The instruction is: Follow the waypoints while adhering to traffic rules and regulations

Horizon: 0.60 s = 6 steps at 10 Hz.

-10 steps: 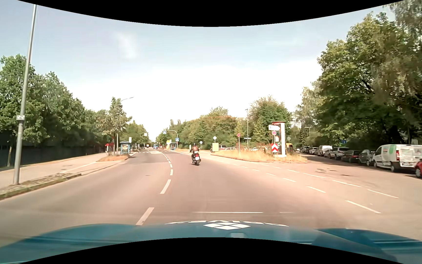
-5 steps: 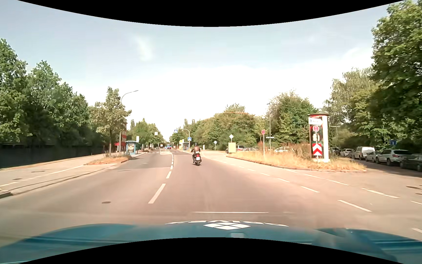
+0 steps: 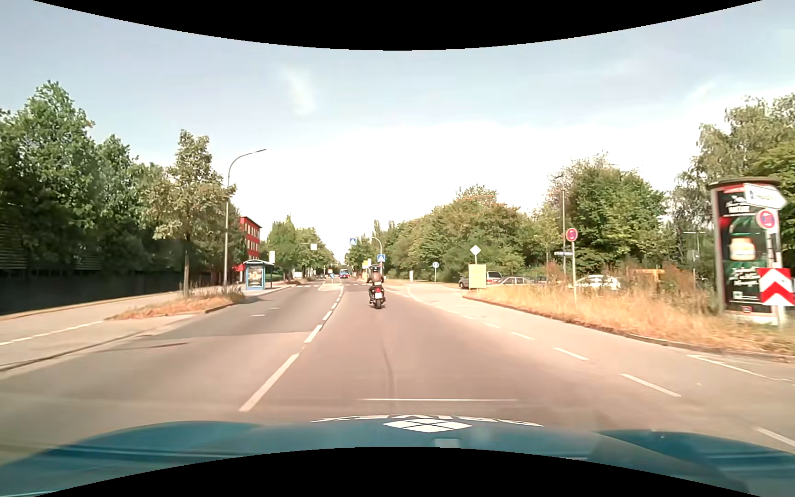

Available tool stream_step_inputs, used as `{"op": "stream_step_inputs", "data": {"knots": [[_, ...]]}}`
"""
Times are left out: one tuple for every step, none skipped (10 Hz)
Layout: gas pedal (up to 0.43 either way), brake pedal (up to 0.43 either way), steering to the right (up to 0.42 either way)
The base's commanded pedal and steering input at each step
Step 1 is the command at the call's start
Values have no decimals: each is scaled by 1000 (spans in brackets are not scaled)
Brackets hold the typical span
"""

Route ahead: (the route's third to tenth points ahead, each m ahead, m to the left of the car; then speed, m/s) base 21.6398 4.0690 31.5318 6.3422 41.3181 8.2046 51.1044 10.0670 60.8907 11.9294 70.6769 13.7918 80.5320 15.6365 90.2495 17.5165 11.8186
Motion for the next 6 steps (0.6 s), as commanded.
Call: {"op": "stream_step_inputs", "data": {"knots": [[110, 0, -45], [110, 0, -41], [59, 0, -40], [47, 0, -40], [47, 0, -39], [47, 0, -39]]}}
